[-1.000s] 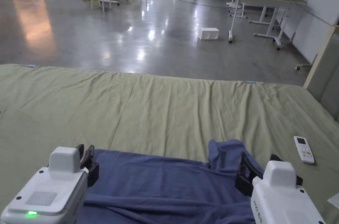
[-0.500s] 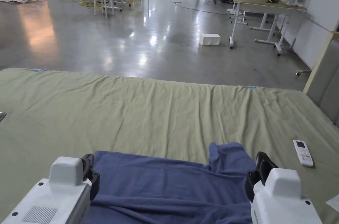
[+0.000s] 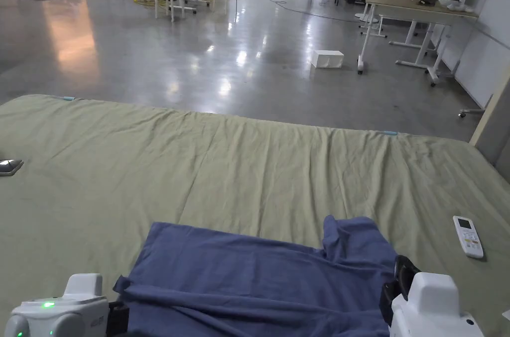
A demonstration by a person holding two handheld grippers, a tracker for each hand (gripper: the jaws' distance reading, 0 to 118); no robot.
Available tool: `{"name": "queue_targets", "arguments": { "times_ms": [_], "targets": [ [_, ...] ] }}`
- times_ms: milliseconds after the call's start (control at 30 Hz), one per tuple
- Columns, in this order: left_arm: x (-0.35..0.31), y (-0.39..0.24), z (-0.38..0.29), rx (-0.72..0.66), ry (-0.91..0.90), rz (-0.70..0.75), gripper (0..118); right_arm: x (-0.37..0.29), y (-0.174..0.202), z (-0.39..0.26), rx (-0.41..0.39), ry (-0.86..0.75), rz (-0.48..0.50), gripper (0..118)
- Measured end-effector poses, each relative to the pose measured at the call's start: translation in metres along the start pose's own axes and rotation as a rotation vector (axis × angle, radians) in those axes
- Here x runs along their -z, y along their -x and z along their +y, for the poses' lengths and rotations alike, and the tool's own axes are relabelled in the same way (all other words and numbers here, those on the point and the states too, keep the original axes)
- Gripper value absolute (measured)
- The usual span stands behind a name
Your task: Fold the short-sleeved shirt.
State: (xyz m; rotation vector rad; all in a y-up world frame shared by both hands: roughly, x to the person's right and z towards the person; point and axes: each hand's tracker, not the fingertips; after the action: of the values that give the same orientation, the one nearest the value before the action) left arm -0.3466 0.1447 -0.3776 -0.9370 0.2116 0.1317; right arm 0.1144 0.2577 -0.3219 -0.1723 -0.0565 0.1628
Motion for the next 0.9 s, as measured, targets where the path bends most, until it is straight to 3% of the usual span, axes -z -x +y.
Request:
{"name": "queue_targets", "arguments": {
  "times_ms": [300,333,400,433,600,900],
  "targets": [
    [0.054,-0.015,0.001,0.078,0.148,0.039,61,0.005,-0.007,-0.014,-0.015,0.060,-0.008,0],
    [0.052,-0.018,0.001,0.087,0.133,0.051,59,0.005,-0.008,-0.016,-0.012,0.072,-0.011,0],
    [0.047,-0.031,-0.001,0.154,0.122,0.061,32,0.002,-0.012,-0.018,-0.001,0.083,-0.022,0],
    [0.044,-0.035,-0.005,0.181,0.112,0.024,24,0.000,-0.014,-0.019,0.004,0.088,-0.025,0],
    [0.044,-0.049,-0.013,0.232,0.098,0.053,10,0.000,-0.025,-0.028,-0.005,0.122,-0.046,0],
    [-0.007,-0.016,-0.013,0.132,-0.052,-0.020,8,-0.005,-0.079,-0.047,0.059,0.249,-0.136,0]
  ]
}}
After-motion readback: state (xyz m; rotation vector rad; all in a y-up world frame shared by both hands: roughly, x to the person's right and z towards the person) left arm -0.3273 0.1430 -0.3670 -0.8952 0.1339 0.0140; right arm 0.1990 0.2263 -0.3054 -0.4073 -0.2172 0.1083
